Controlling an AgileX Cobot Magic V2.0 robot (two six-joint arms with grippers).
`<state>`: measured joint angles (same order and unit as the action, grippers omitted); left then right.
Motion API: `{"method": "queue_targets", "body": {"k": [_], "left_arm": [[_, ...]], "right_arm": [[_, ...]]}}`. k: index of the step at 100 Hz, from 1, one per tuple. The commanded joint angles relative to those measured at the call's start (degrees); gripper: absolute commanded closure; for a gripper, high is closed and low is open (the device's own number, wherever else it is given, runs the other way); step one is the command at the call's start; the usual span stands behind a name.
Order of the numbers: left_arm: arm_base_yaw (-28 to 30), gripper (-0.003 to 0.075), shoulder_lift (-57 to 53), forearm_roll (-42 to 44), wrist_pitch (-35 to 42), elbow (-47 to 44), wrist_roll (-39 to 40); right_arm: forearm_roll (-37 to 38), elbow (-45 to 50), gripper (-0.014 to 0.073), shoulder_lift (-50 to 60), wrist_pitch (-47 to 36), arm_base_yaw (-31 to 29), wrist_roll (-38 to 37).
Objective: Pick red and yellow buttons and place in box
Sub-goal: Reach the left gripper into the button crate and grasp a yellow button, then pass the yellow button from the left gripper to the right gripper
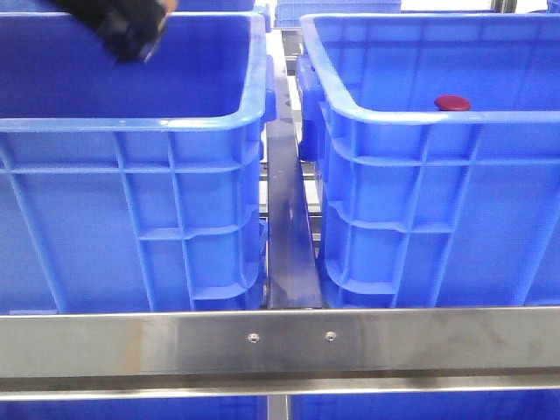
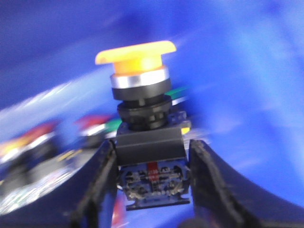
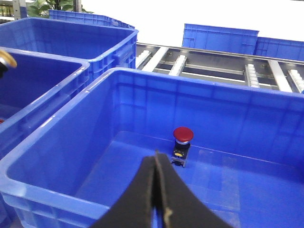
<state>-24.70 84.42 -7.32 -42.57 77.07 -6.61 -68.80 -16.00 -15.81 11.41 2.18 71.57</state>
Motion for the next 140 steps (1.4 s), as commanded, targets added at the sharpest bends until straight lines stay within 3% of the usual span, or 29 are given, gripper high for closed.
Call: {"method": "queue_targets", "body": {"k": [1, 23, 44, 69, 74, 81, 93, 98, 114, 140], "left_arm": [[-1.53, 0.0669, -4.40, -7.02, 3.70, 1.72, -8.27], [-7.81, 0.0669, -5.64, -17.95, -0.94, 1.72, -25.76], [-13.75, 0.0669, -4.24, -18.06, -3.01, 1.72, -27.44], [-14.18, 0.0669, -4.12, -18.11, -2.91, 1.72, -27.44], [-14.18, 0.0669, -4.12, -18.11, -2.91, 1.72, -27.44], [-14.18, 0.0669, -4.12, -18.11, -2.91, 1.72, -27.44], [-14.18, 0.0669, -4.12, -18.11, -2.91, 1.72, -27.44], [-14.18, 0.0669, -4.12, -18.11, -3.03, 1.72, -27.44], [-14.18, 0.0669, -4.12, -18.11, -3.25, 1.72, -27.44], [-14.18, 0.0669, -4.12, -18.11, -3.25, 1.72, -27.44]], "right_arm": [[-0.97, -1.43, 0.0663, -0.27, -1.36, -0.38, 0.12], [-0.97, -1.43, 0.0663, -0.27, -1.36, -0.38, 0.12], [-0.97, -1.44, 0.0663, -0.27, -1.41, -0.38, 0.12], [-0.97, -1.51, 0.0652, -0.40, -1.31, -0.38, 0.12], [-0.97, -1.65, 0.0609, -0.64, -1.14, -0.38, 0.12], [-0.97, -1.99, 0.0477, -1.47, 0.31, -0.38, 0.12], [-1.73, -4.21, 0.0111, -4.27, 4.31, -0.38, -0.16], [-2.89, -5.64, 0.0034, -6.16, 5.21, -0.38, -1.12], [-4.82, -11.87, 0.0048, -12.42, 10.72, -0.38, -6.60], [-5.23, -24.53, 0.0055, -27.55, 29.79, -0.38, -22.26]]}}
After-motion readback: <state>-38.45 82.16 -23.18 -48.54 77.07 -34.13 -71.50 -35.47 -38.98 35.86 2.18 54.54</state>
